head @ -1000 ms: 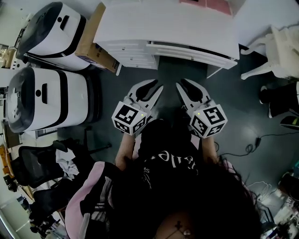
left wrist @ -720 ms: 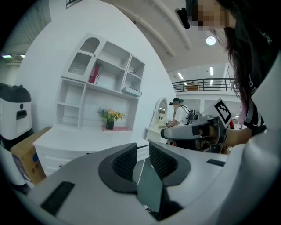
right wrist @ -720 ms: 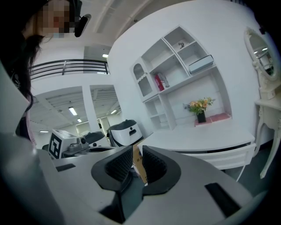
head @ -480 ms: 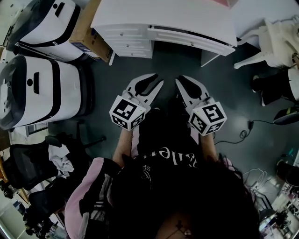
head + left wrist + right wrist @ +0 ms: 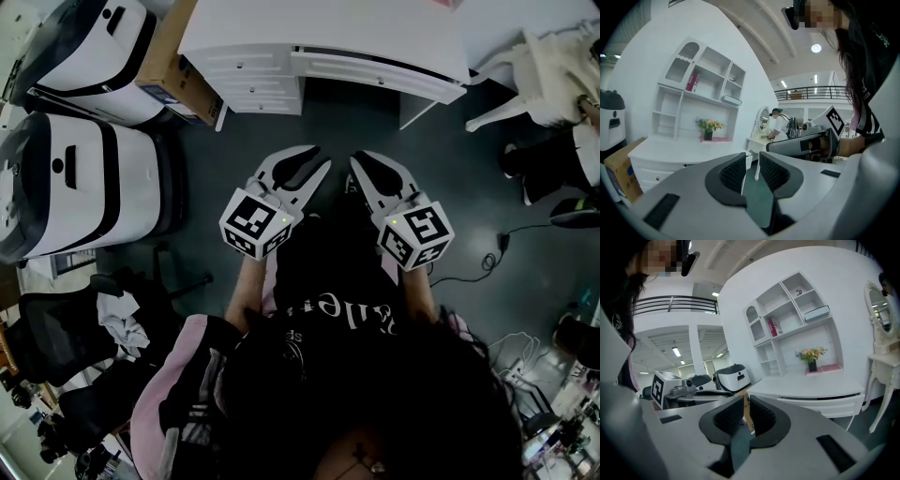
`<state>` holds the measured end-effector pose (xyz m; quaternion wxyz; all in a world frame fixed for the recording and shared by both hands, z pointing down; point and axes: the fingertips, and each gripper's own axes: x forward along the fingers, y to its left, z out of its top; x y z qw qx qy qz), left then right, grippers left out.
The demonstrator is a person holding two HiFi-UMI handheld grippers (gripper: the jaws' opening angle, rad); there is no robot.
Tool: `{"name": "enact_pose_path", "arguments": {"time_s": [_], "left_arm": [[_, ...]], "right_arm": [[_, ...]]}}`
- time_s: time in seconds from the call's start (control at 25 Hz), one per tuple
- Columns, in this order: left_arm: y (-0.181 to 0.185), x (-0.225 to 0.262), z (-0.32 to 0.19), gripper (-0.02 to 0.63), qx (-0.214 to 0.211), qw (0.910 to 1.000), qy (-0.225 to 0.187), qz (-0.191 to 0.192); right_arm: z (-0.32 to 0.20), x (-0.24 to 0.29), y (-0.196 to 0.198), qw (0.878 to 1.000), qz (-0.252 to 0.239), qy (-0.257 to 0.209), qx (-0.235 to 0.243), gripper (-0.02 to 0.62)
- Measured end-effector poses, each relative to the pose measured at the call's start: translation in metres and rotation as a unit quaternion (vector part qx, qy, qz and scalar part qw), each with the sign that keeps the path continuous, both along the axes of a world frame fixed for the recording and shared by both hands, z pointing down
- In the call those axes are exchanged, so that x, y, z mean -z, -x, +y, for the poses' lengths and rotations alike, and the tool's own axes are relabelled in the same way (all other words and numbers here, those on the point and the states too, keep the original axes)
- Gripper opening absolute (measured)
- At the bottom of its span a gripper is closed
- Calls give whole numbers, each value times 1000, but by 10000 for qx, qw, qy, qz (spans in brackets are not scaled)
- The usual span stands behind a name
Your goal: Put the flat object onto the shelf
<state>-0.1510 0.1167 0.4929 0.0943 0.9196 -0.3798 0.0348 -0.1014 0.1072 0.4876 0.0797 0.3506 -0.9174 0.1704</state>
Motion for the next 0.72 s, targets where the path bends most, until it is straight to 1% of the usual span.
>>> {"name": "enact_pose_path", "arguments": {"time_s": [0.24, 0.52, 0.72], "left_arm": [[-3, 2, 4, 98, -26, 10000, -39, -32], [-18, 4, 9, 98, -176, 9998, -81, -81], [-26, 1, 11, 98, -200, 9997, -66, -96]], "right_arm": [[4, 2, -1, 10000, -33, -51, -1, 69], [9, -1, -8, 10000, -61, 4, 2, 68], [11, -4, -12, 10000, -80, 46, 31, 68]]}}
